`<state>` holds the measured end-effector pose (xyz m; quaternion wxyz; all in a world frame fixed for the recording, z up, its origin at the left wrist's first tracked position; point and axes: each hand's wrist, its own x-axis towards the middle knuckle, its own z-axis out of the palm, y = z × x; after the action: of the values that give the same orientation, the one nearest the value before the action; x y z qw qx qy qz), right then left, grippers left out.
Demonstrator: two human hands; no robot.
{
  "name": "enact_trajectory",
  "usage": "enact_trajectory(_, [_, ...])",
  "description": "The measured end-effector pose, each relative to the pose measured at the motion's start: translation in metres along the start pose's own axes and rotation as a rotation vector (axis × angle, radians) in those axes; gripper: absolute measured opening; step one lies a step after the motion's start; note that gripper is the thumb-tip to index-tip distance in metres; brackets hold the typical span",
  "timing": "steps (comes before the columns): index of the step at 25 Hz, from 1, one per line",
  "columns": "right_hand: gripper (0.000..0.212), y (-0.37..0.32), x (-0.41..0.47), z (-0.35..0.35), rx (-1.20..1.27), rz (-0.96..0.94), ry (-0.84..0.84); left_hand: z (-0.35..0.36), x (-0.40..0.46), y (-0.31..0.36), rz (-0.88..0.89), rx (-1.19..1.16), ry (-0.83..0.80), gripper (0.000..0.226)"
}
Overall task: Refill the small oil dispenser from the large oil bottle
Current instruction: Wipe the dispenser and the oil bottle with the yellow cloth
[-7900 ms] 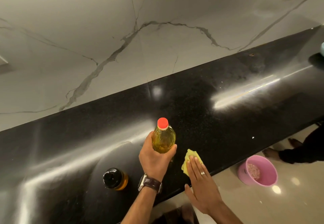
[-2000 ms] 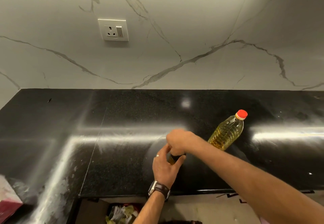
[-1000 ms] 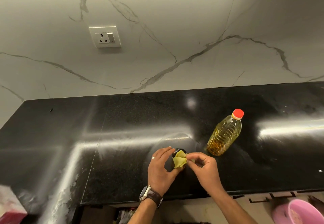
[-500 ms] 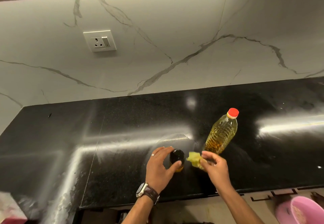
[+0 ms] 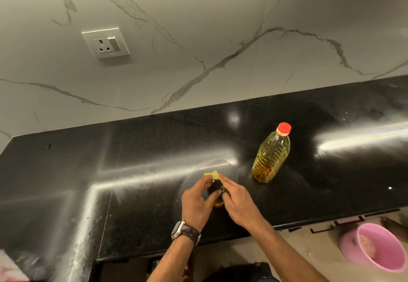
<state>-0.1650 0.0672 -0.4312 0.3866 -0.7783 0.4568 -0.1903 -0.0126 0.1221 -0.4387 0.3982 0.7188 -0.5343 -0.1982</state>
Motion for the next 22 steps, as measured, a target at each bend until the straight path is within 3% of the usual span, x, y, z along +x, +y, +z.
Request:
enact_trajectory(6, [0.050, 0.003, 0.000, -0.001, 0.096, -0.009, 0.045, 0.001, -0.001, -0.008, -0.011, 0.056, 0.014, 0.064])
enact_trajectory(12, [0.054, 0.000, -0.024, 0.010, 0.071, 0.066, 0.100, 0.002, -0.001, -0.009, 0.032, 0.053, 0.048, 0.064])
enact_trajectory(16, [0.058, -0.010, -0.032, 0.006, 0.087, 0.020, 0.105, 0.002, 0.000, -0.013, 0.057, 0.035, 0.039, 0.065])
enact_trajectory(19, [0.057, -0.009, -0.006, -0.013, 0.059, 0.011, 0.021, 0.002, 0.002, -0.009, 0.048, 0.056, 0.043, 0.069])
enact_trajectory(22, [0.057, -0.011, 0.024, -0.037, -0.022, 0.050, -0.158, 0.000, 0.003, -0.007, 0.046, 0.084, 0.112, 0.088])
